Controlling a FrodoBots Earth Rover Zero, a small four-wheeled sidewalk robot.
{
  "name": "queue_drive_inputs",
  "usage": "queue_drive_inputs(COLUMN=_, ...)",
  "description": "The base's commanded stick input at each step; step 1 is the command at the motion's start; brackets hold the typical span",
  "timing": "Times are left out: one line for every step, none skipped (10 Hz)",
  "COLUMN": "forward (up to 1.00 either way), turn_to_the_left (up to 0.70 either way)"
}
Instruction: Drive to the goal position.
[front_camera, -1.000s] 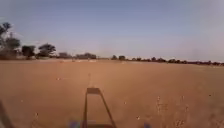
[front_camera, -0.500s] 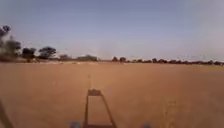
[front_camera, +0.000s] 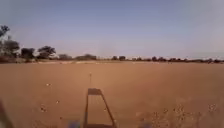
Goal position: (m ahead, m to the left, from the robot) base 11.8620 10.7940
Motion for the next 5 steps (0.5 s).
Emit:
queue_drive_inputs(forward=0.7, turn_to_the_left=0.0)
queue_drive_inputs(forward=0.7, turn_to_the_left=0.0)
queue_drive_inputs(forward=0.7, turn_to_the_left=0.0)
queue_drive_inputs(forward=0.7, turn_to_the_left=0.0)
queue_drive_inputs(forward=0.7, turn_to_the_left=0.0)
